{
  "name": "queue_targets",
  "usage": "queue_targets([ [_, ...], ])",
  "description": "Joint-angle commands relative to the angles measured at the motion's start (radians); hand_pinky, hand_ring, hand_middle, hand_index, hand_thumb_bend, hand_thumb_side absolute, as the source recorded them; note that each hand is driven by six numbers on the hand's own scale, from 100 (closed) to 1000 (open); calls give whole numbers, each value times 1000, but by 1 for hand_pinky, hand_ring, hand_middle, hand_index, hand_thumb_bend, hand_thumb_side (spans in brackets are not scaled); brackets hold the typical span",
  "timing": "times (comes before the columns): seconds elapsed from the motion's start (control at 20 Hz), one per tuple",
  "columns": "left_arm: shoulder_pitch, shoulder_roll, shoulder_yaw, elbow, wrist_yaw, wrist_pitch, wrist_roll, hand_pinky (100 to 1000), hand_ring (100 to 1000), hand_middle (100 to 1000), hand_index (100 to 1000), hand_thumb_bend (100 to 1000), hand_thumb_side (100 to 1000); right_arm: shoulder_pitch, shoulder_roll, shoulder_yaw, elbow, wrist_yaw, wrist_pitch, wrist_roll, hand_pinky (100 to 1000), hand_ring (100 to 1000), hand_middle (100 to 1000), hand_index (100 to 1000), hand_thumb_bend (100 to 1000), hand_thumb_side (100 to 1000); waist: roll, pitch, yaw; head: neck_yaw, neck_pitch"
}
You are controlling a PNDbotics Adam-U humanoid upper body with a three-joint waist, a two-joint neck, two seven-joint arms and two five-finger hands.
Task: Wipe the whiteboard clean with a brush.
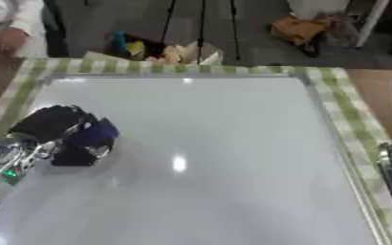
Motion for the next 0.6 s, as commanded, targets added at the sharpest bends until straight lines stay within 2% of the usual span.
queue_targets([
  [0.05,3,36,-6,-27,66,7,25,261,436,468,777,100,866,-13,-24,-8,-13,-6,0,0,813,838,770,823,100,957,1,-19,-1,1,-11],
  [0.35,18,28,-37,0,110,7,49,258,436,467,774,100,865,-16,-23,-8,-13,-6,0,1,813,838,770,822,100,955,-3,-18,-4,3,1],
  [0.6,22,23,-45,18,105,-1,49,258,436,467,774,100,867,-18,-23,-8,-13,-5,-2,1,813,838,771,822,100,955,-2,-20,-4,3,46],
])
